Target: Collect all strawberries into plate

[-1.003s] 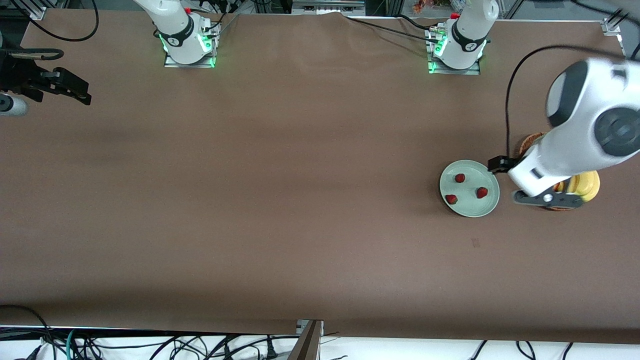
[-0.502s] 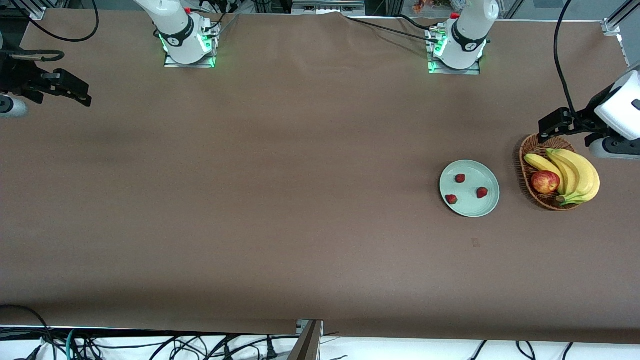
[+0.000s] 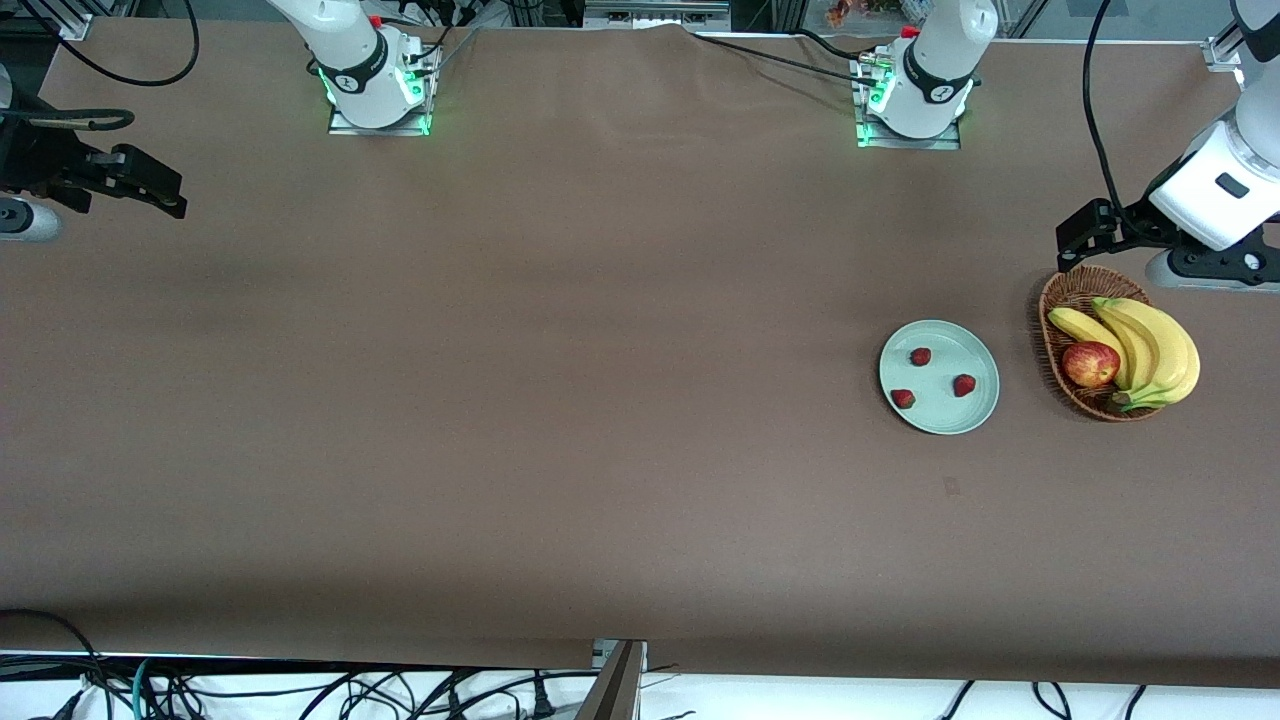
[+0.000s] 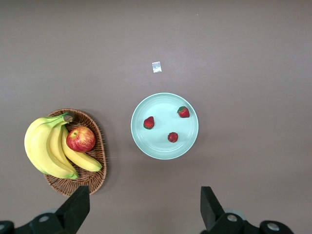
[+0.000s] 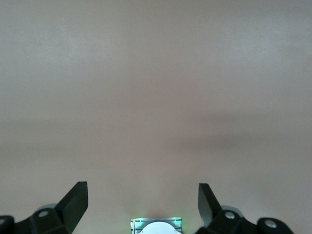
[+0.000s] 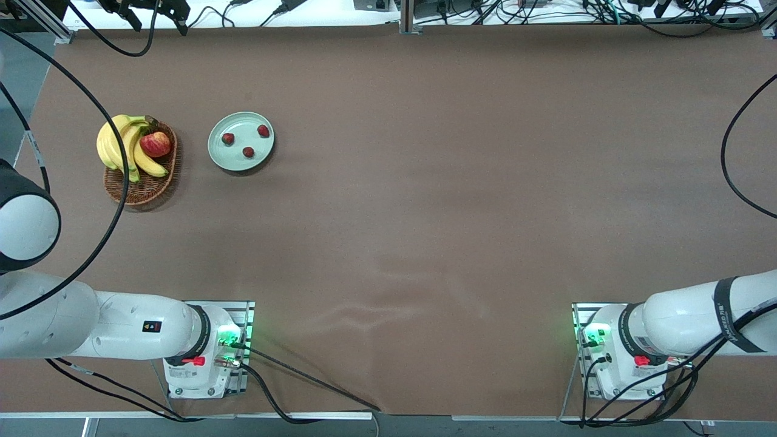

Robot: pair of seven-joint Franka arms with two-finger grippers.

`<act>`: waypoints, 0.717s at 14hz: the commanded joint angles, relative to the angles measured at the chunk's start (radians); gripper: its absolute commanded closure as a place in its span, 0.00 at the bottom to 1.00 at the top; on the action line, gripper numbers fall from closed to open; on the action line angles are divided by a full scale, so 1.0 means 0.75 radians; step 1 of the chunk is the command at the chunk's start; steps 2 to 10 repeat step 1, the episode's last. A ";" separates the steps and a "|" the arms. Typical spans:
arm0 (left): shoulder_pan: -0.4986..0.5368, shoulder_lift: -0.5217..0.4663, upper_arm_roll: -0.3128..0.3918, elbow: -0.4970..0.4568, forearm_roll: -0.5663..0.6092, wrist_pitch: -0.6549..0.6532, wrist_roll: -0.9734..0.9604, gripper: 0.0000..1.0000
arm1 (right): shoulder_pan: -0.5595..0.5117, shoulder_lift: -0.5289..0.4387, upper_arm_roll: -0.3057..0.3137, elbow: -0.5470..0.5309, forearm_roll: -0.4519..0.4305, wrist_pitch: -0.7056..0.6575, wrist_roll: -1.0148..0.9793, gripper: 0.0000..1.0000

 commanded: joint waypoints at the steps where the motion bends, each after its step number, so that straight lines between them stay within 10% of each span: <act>1: 0.022 -0.046 -0.032 -0.059 -0.027 0.027 0.009 0.00 | 0.004 -0.008 0.000 -0.014 -0.007 0.010 0.006 0.00; 10: 0.022 -0.046 -0.032 -0.059 -0.027 0.027 0.009 0.00 | 0.004 -0.008 0.000 -0.014 -0.007 0.010 0.006 0.00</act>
